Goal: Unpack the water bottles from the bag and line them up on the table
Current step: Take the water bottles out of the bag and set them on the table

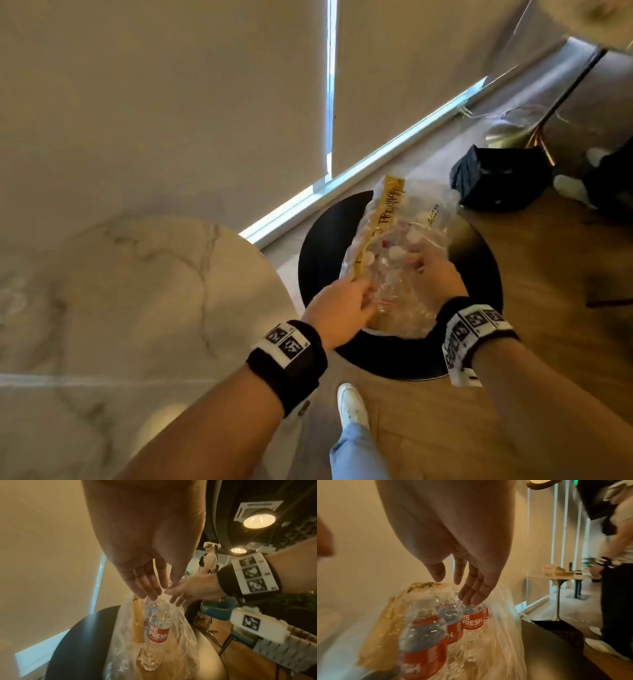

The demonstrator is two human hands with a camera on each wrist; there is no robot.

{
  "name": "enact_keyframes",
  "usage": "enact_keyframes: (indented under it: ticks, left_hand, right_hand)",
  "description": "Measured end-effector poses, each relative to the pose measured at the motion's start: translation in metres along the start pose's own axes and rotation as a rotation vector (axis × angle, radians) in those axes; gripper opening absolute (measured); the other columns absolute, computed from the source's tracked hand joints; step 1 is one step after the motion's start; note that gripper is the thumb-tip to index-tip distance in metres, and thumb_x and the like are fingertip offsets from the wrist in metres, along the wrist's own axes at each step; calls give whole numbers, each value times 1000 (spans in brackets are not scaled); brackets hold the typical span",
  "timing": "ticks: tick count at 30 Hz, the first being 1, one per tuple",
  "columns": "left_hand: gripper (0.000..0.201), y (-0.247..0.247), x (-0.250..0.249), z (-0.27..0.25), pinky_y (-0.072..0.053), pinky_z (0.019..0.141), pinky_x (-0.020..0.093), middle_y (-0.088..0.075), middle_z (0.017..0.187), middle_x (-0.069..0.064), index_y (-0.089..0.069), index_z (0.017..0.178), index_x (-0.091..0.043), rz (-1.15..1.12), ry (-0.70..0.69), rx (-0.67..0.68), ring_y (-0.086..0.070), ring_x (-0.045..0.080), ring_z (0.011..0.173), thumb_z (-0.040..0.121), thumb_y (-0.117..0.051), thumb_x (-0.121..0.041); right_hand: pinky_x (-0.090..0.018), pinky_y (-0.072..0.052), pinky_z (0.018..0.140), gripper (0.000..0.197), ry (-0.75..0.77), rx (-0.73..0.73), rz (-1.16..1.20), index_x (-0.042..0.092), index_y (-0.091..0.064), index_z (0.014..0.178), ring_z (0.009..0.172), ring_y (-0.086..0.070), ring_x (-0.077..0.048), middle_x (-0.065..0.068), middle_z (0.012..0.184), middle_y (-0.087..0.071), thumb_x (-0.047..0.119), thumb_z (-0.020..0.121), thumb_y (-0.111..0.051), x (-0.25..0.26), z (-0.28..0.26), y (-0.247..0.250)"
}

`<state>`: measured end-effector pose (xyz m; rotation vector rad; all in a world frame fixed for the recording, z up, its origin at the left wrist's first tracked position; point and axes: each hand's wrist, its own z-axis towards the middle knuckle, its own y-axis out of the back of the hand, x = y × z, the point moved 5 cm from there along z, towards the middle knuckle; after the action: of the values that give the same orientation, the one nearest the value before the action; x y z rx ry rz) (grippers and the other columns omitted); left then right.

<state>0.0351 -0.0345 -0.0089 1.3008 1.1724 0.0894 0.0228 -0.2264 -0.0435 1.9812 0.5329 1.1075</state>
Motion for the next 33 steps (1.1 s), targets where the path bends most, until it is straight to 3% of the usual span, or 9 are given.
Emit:
enact_keyframes:
  ticks: [2,5,8,14,18,21,23,28,33]
  left_hand:
    - [38,-23,-3,40,-50,98,33,-50,135,1,-51,134,-18,82,4,-25,-55,20,117,100,-52,-35]
    - [53,-59,5,78,-48,103,37,-45,141,9,-49,135,-15,141,109,-12,-49,27,128,92,-62,-43]
    - [54,-80,15,92,-46,108,37,-44,142,9,-48,135,-15,132,130,-37,-47,26,132,90,-64,-41]
    - [48,-73,23,74,-48,106,37,-35,148,7,-44,139,-15,-11,103,-94,-53,24,124,97,-59,-32]
    - [41,-27,29,19,-50,91,18,-45,128,-4,-50,135,-18,-126,138,-222,-55,9,103,99,-55,-39]
    - [34,17,46,-41,-38,76,6,-47,109,-11,-59,123,-23,-145,203,-348,-46,0,91,96,-56,-44]
    - [29,42,68,-86,-39,78,8,-48,108,-11,-61,118,-24,-176,250,-421,-50,3,92,95,-60,-41]
    - [24,80,147,-213,-57,82,43,-49,108,-4,-63,110,-22,-243,412,-549,-61,17,92,90,-69,-35]
    - [24,109,213,-329,-49,78,24,-50,104,1,-65,110,-11,-115,576,-622,-52,9,82,89,-72,-22]
  right_hand:
    - [-45,-45,101,37,123,-2,-110,34,-51,130,116,-57,-31,-4,132,-57,42,93,-51,8,25,0]
    - [-41,-46,92,35,330,80,-419,24,-56,130,112,-60,-31,-6,132,-59,36,98,-49,19,42,-13]
    - [-35,-48,79,42,322,51,-387,21,-46,136,103,-65,-29,-9,118,-67,38,98,-50,11,54,-17]
    - [-34,-49,75,37,382,35,-341,15,-52,129,98,-65,-28,-7,117,-64,31,95,-57,21,39,-14]
    - [-35,-51,67,16,426,-57,-250,14,-60,97,82,-61,-24,-4,99,-60,29,93,-60,50,5,11]
    - [-31,-52,66,15,523,-138,-289,14,-60,96,83,-61,-21,-5,98,-62,29,93,-62,88,-37,21]
    - [-28,-47,63,16,588,-167,-314,13,-61,100,79,-60,-21,-8,98,-65,28,93,-63,120,-68,16]
    - [-19,-37,52,21,714,-90,-258,17,-60,106,65,-51,-15,-4,91,-61,35,94,-59,205,-141,-46]
    - [-32,-43,59,22,768,164,-128,15,-60,104,71,-58,-26,-3,89,-58,34,94,-58,284,-202,-163]
